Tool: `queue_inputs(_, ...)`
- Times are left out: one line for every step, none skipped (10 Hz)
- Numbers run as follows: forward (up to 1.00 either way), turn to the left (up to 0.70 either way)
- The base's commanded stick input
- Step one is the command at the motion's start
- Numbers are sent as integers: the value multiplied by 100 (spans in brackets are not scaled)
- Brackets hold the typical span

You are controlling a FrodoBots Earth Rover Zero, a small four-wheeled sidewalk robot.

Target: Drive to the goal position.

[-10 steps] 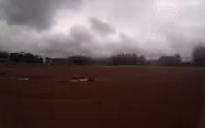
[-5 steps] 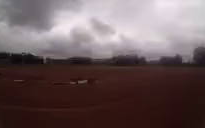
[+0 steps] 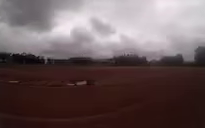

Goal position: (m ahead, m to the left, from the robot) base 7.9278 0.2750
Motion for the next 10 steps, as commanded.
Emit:
queue_inputs(70,0)
queue_inputs(70,-35)
queue_inputs(70,-35)
queue_inputs(70,-21)
queue_inputs(70,-4)
queue_inputs(70,0)
queue_inputs(70,0)
queue_inputs(70,0)
queue_inputs(70,0)
queue_inputs(70,0)
